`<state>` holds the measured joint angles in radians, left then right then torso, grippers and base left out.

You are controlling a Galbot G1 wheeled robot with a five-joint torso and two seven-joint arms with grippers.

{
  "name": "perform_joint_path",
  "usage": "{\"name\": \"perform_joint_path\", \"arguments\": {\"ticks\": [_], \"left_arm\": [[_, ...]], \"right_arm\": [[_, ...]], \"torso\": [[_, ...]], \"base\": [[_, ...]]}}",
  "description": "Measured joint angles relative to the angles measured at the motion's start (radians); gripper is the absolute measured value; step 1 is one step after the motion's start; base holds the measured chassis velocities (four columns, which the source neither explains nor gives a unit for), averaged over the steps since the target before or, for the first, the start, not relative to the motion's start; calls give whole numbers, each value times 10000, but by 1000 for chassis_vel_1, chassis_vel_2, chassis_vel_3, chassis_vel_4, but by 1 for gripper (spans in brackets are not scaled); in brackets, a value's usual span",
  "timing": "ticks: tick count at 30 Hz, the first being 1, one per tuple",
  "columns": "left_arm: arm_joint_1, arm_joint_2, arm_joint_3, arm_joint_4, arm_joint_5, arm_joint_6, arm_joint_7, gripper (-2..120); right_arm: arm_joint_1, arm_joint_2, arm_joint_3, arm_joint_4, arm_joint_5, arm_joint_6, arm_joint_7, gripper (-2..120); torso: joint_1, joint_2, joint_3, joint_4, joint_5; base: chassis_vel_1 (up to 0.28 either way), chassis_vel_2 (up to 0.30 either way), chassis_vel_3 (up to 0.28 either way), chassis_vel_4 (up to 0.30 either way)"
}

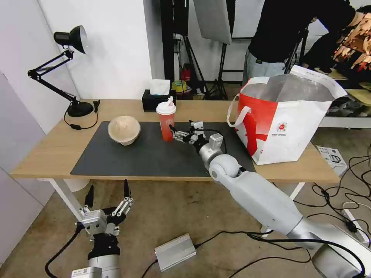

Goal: Pick up the trash from the table and place it into the takeout bag.

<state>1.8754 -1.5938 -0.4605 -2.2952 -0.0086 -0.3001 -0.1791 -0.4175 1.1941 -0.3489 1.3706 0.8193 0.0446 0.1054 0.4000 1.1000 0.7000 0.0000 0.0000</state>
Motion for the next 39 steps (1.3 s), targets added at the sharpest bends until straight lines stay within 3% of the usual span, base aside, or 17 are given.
{"name": "perform_joint_path", "arguments": {"ticks": [39], "left_arm": [[-99, -5, 85, 98, 23, 5, 65, 100]], "right_arm": [[693, 1594, 213, -2424, -310, 147, -719, 100]], "torso": [[0, 0, 0, -1, 0]], "base": [[0, 0, 0, 0]]}}
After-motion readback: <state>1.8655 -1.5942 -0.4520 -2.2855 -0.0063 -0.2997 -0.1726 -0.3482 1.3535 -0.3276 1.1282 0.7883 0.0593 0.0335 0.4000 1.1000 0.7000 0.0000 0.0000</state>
